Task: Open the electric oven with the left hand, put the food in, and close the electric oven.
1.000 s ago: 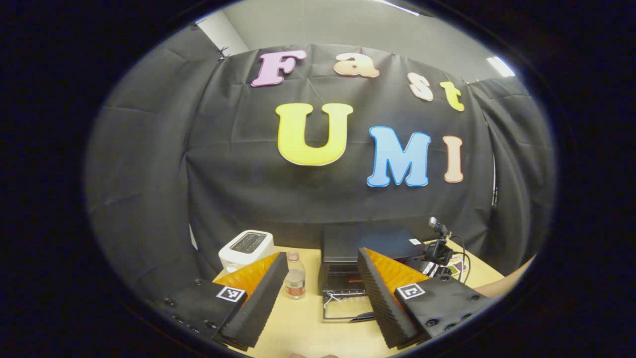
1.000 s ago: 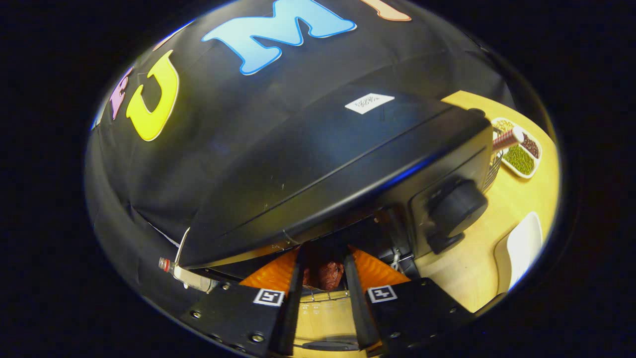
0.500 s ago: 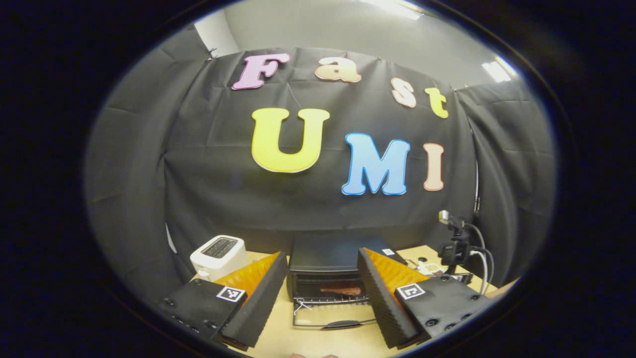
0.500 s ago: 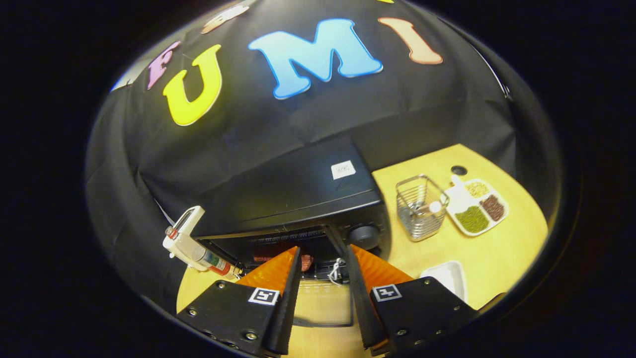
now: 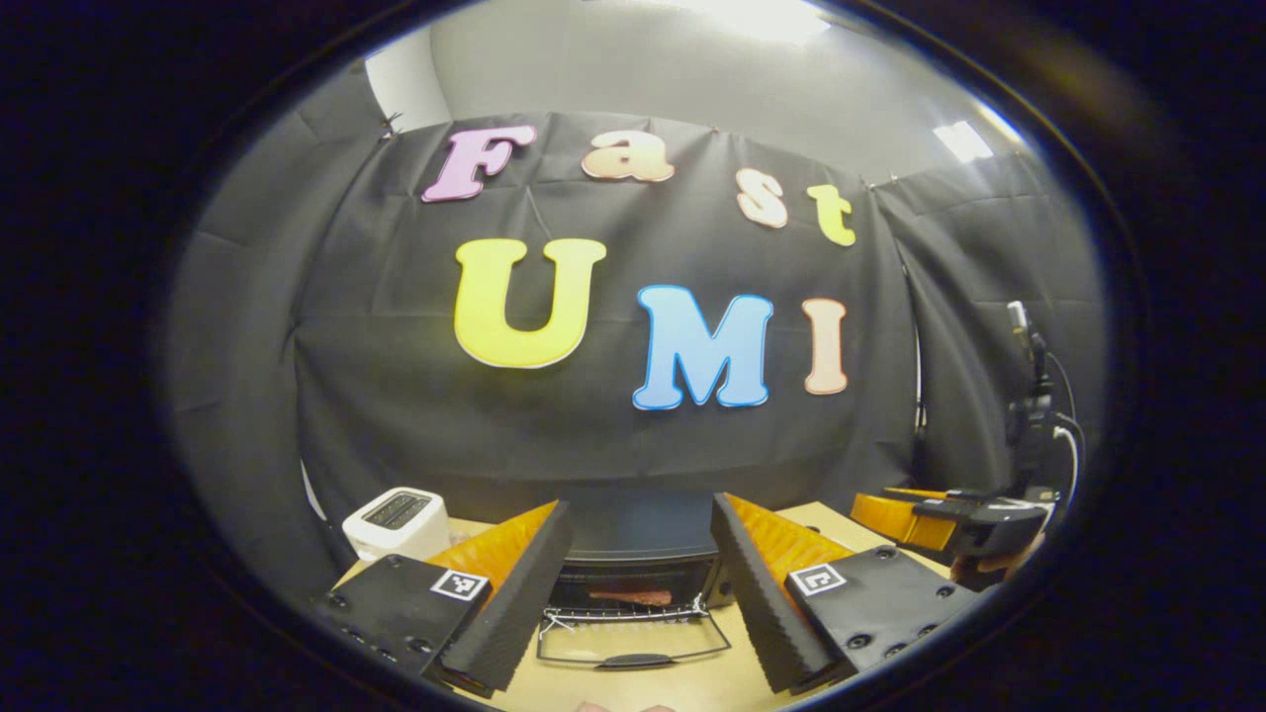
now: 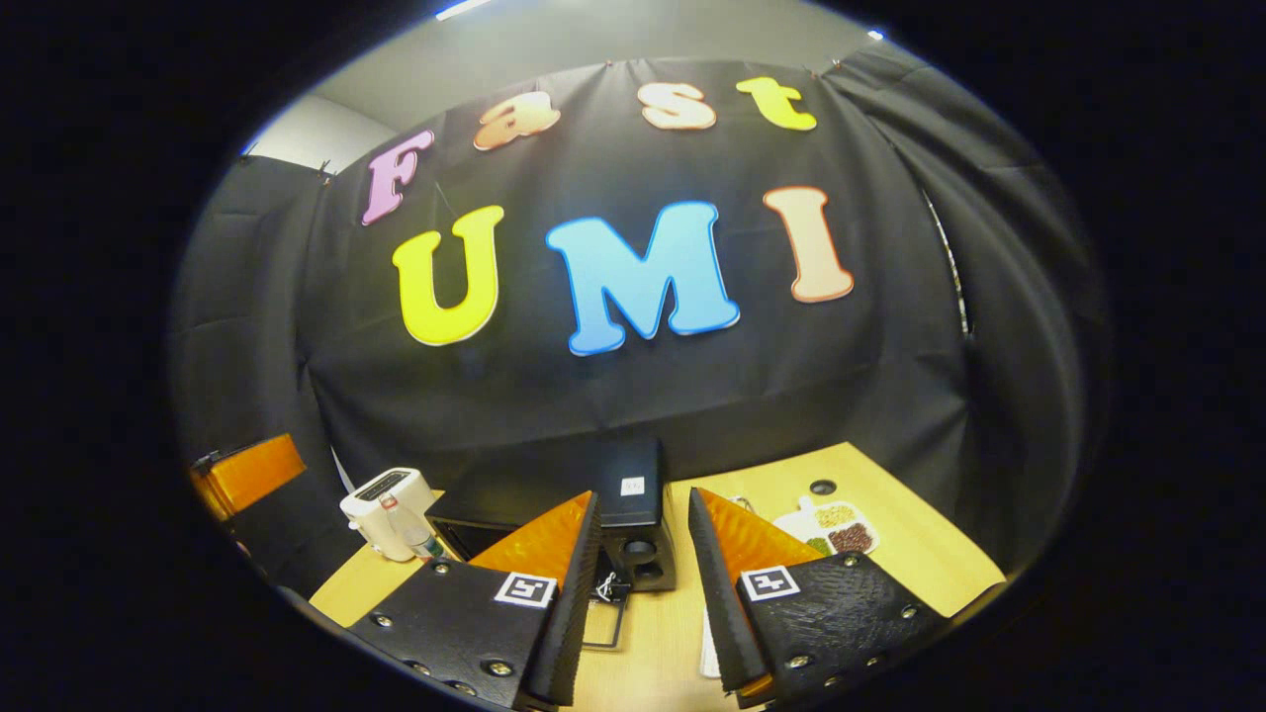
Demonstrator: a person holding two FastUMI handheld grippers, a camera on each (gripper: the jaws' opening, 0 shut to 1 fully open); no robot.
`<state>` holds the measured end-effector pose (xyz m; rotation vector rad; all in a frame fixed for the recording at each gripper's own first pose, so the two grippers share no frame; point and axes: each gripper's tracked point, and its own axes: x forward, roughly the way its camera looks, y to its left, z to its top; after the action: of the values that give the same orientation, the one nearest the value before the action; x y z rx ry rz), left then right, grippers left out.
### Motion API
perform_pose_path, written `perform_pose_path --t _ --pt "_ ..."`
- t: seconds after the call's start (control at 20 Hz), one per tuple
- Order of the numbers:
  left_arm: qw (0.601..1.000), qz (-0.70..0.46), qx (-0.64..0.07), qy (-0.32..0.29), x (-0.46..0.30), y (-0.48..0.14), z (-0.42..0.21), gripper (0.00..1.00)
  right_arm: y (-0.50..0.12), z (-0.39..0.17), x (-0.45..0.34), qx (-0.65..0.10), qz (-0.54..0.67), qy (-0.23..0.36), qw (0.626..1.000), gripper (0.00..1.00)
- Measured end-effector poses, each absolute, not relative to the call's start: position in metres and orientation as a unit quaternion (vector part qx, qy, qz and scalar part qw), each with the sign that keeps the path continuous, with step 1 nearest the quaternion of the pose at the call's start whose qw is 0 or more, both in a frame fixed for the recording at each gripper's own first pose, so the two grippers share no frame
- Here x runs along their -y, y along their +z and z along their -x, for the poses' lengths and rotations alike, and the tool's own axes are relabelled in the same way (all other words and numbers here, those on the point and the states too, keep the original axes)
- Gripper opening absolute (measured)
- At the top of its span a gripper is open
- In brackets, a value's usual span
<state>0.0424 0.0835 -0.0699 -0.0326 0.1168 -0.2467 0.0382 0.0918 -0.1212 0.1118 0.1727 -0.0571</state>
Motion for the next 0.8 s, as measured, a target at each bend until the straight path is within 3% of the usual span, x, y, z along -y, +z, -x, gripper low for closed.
perform_pose_path --t 0.15,0.2,0.3,0.35,0.4,0.8 --pt "0.989 0.009 -0.051 -0.136 -0.066 -0.066 -0.038 0.95 -0.088 -0.022 -0.085 -0.043 -0.03 -0.032 0.998 0.54" --pt "0.989 0.011 -0.056 -0.137 -0.062 -0.07 -0.038 0.96 -0.084 -0.018 -0.086 -0.037 -0.026 -0.028 0.999 0.65" --pt "0.988 0.022 -0.068 -0.139 -0.054 -0.079 -0.04 0.98 -0.08 -0.013 -0.084 -0.031 -0.023 -0.028 0.999 0.66" --pt "0.987 0.027 -0.074 -0.138 -0.052 -0.084 -0.041 0.99 -0.08 -0.012 -0.084 -0.029 -0.024 -0.027 0.999 0.77" --pt "0.987 0.031 -0.08 -0.136 -0.05 -0.089 -0.043 0.99 -0.079 -0.011 -0.083 -0.028 -0.028 -0.031 0.999 0.78" --pt "0.98 0.027 -0.16 -0.112 -0.047 -0.159 -0.049 0.99 -0.08 -0.008 -0.076 -0.029 -0.024 -0.024 0.999 0.8"
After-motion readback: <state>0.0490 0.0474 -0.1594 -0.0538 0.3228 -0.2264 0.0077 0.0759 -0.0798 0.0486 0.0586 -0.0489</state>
